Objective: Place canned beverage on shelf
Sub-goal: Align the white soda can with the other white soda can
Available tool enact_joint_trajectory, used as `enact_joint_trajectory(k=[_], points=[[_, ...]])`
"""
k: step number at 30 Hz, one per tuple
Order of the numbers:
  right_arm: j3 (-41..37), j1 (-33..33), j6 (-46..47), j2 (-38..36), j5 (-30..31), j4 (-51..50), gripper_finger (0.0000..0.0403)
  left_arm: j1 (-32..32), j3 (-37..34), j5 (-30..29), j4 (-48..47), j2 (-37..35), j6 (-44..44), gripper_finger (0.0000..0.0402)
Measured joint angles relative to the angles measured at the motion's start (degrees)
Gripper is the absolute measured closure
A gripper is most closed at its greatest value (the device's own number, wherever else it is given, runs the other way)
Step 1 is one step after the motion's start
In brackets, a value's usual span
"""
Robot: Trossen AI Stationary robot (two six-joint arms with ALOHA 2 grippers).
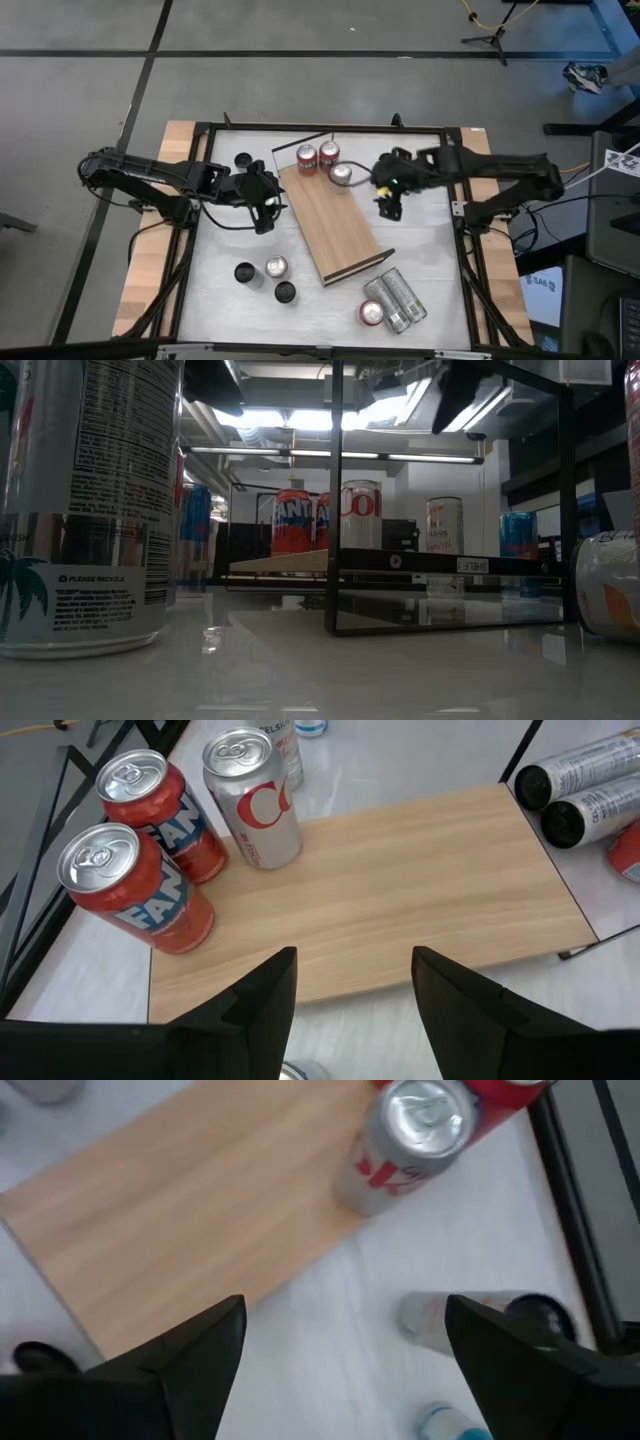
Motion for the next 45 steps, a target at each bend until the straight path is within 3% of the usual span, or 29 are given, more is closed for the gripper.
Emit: enact_joint_trajectory(k=[10, 19, 23, 27, 35, 41, 45], points=[[-6.1, 8.4, 4.4, -4.2, 1.1, 6.3, 0.0065, 0.0, 0.0, 0.4, 0.0, 0.0, -1.4, 0.0194], [-6.1, 10.2, 4.5, -3.9, 1.1, 8.9, 0.0065, -0.1, 0.0, 0.7, -0.1, 0.0, -1.4, 0.0087], [-6.1, 10.2, 4.5, -3.9, 1.1, 8.8, 0.0065, -0.6, 0.0, 4.6, 0.5, 0.3, -4.5, 0.0039], [-6.1, 10.2, 4.5, -3.9, 1.1, 8.8, 0.0065, -2.8, 0.0, 8.5, 7.0, 2.3, -10.9, 0.0007], [-6.1, 10.2, 4.5, -3.9, 1.1, 8.8, 0.0065, -7.8, 0.0, 11.4, 23.9, 6.6, -10.8, 0.0008], [-6.1, 10.2, 4.5, -3.9, 1.1, 8.7, 0.0065, -12.5, 0.1, 12.6, 25.0, 6.7, -0.9, 0.0008], [-6.1, 10.2, 4.5, -3.9, 1.1, 8.7, 0.0065, -15.5, 0.0, 10.8, 24.6, 6.7, 0.6, 0.0008]])
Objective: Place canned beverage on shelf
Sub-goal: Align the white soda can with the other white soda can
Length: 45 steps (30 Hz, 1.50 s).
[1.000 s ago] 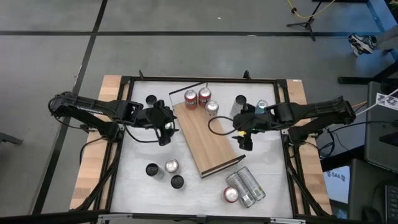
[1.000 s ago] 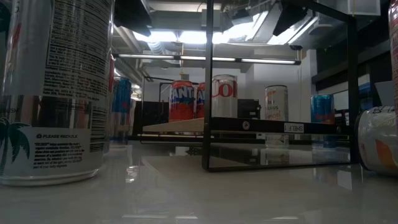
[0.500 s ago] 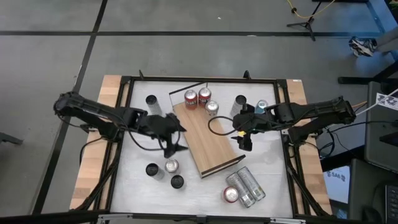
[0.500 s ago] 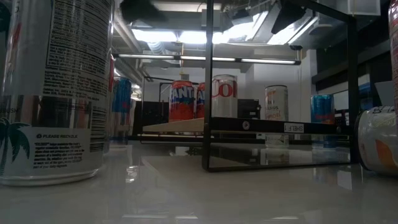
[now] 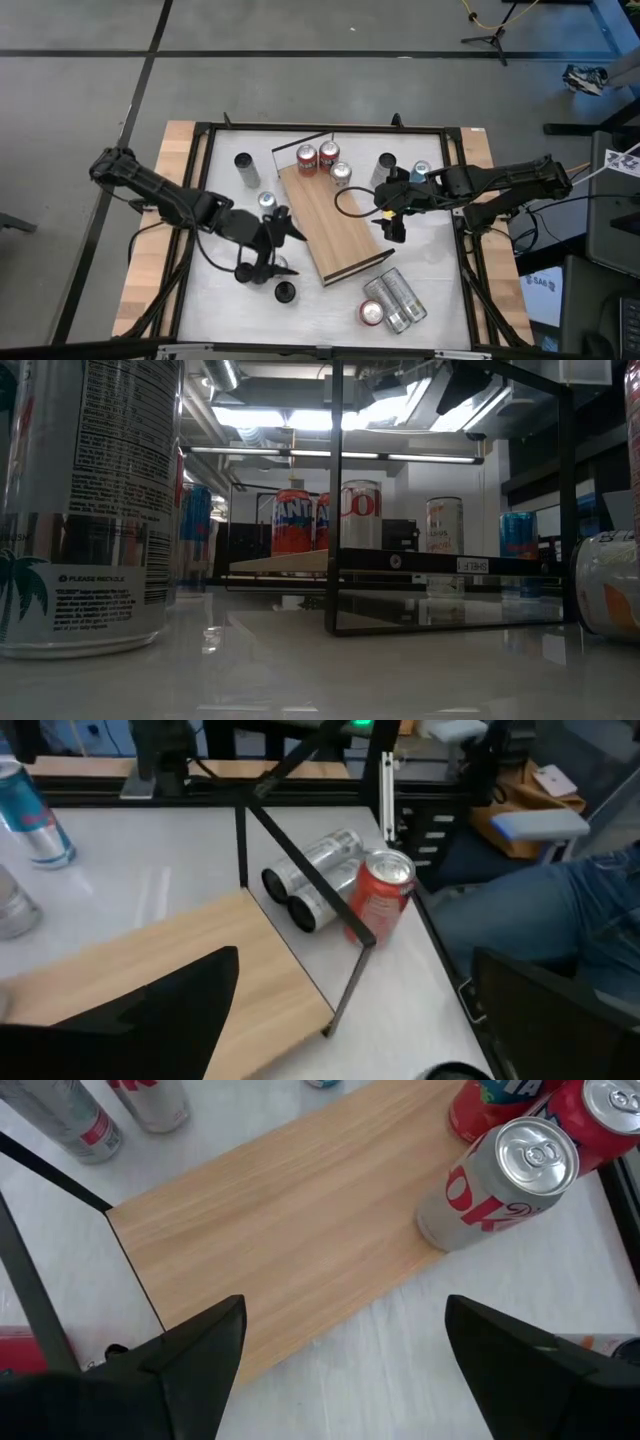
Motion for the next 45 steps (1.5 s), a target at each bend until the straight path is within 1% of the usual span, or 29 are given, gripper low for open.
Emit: enact_joint_trajectory(k=[3, 7, 13, 17, 23, 29, 45], points=[[0.0, 0.0, 0.0, 0.0, 0.0, 0.0, 0.0065, -1.7, 0.0, -0.4, -2.0, 0.0, -0.2, 0.0008], [0.0, 0.0, 0.0, 0.0, 0.0, 0.1, 0.0065, -3.3, 0.0, -1.5, -6.8, 0.0, -3.9, 0.0008], [0.0, 0.0, 0.0, 0.0, 0.0, 0.1, 0.0065, -3.7, 0.0, -1.7, -15.5, 0.0, -8.9, 0.0008], [0.0, 0.0, 0.0, 0.0, 0.0, 0.2, 0.0065, -3.7, 0.0, -1.5, -20.6, 1.7, -12.3, 0.0008], [0.0, 0.0, 0.0, 0.0, 0.0, 0.4, 0.0065, -3.6, 0.0, 3.0, -22.6, 6.1, -14.4, 0.0008], [0.0, 0.0, 0.0, 0.0, 0.0, 0.4, 0.0065, -2.5, 0.0, 4.6, -24.6, 8.6, -16.7, 0.0008], [0.0, 0.0, 0.0, 0.0, 0.0, 0.4, 0.0065, -2.2, 0.0, 4.8, -24.8, 9.0, -17.0, 0.0008]])
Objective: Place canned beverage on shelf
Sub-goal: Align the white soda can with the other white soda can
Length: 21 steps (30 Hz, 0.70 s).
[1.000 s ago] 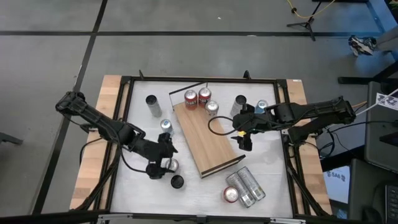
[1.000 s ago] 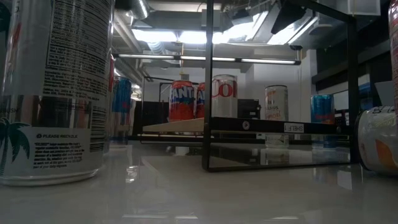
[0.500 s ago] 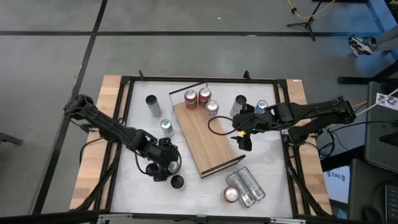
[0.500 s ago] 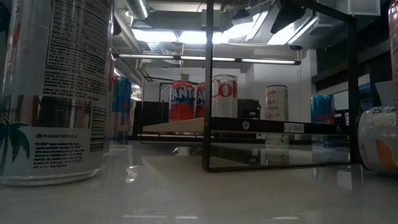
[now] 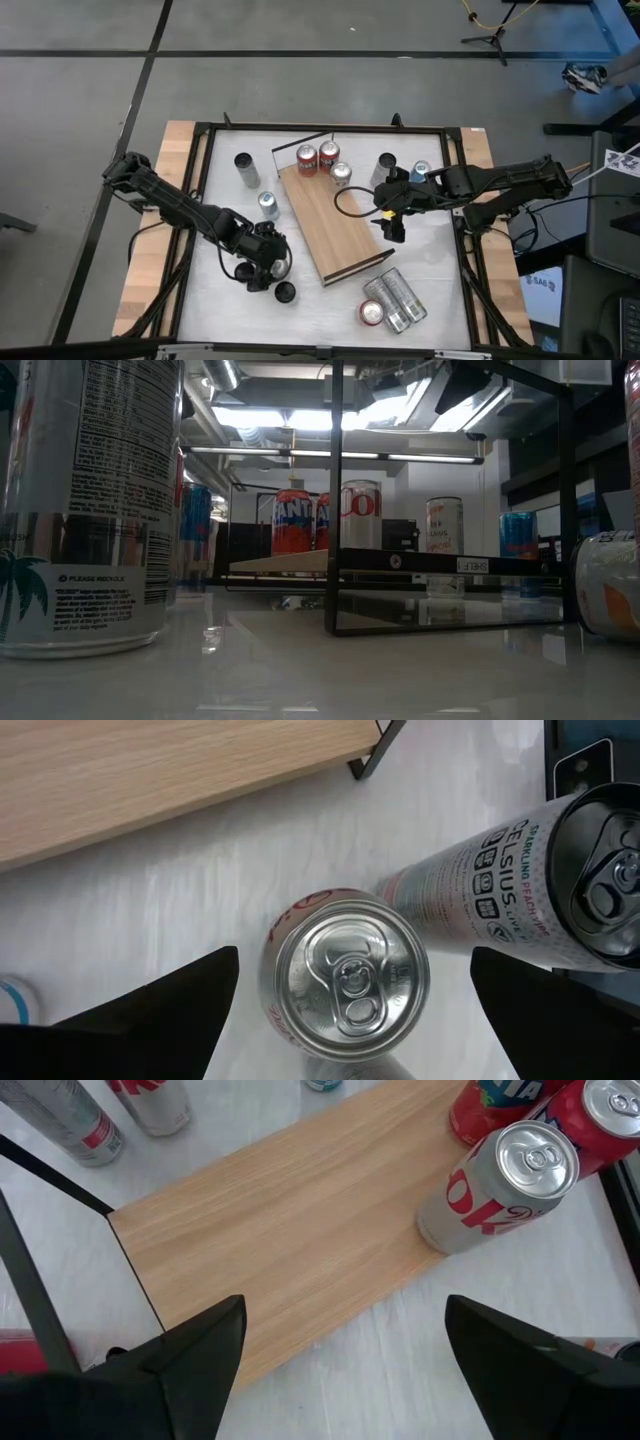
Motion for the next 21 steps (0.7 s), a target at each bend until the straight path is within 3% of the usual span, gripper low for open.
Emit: enact_joint_trajectory(k=[21], points=[[0.0, 0.0, 0.0, 0.0, 0.0, 0.0, 0.0065, -0.5, 0.0, -0.2, 0.2, 0.0, -4.4, 0.0008]])
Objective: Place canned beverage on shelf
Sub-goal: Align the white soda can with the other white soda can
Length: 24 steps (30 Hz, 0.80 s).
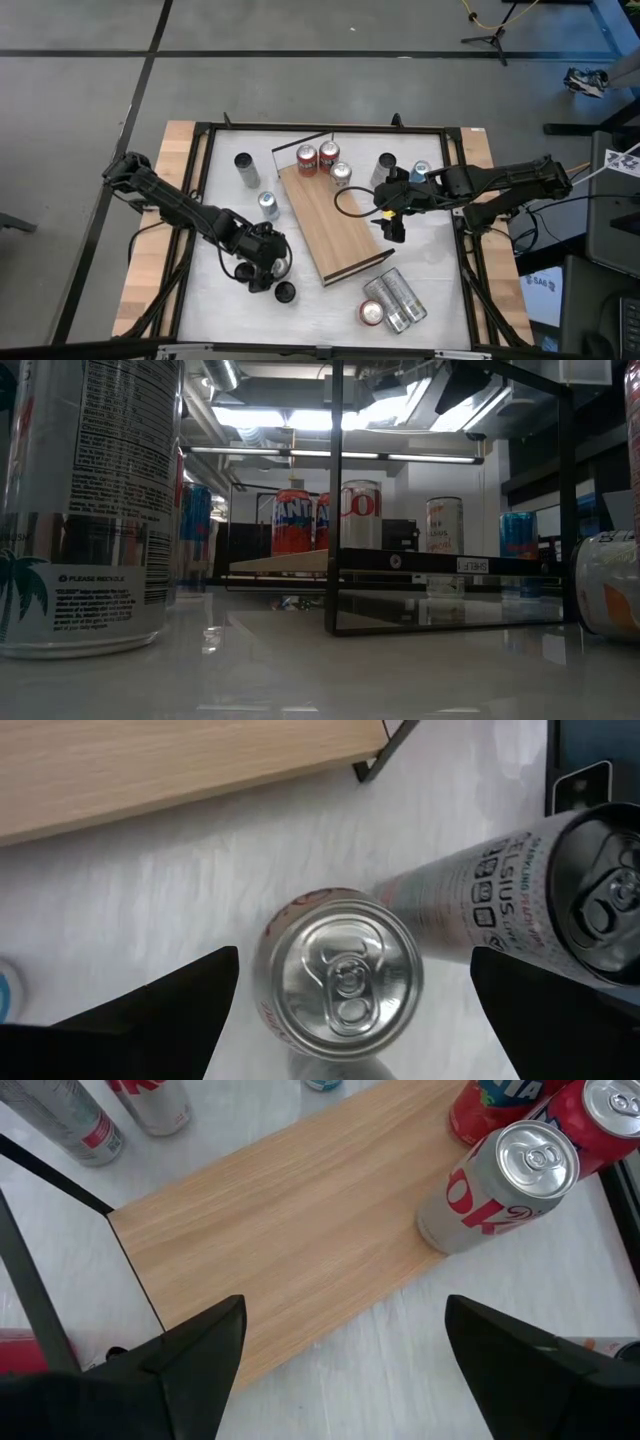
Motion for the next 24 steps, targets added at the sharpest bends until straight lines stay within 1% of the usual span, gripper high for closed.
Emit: enact_joint_trajectory(k=[4, 9, 19, 24], points=[[0.0, 0.0, 0.0, 0.0, 0.0, 0.0, 0.0065, 0.0, 0.0, 1.6, 0.0, 0.0, -1.6, 0.0008], [0.0, 0.0, 0.0, 0.0, 0.0, 0.0, 0.0065, -0.4, 0.0, 1.2, 0.3, 0.2, -1.6, 0.0008], [0.0, 0.0, 0.0, 0.0, 0.0, 0.0, 0.0065, -0.4, 0.0, 1.4, 0.4, 4.9, -1.5, 0.0008], [0.0, 0.0, 0.0, 0.0, 0.0, 0.0, 0.0065, -0.4, 0.0, 1.1, 0.3, 6.0, -1.5, 0.001]])
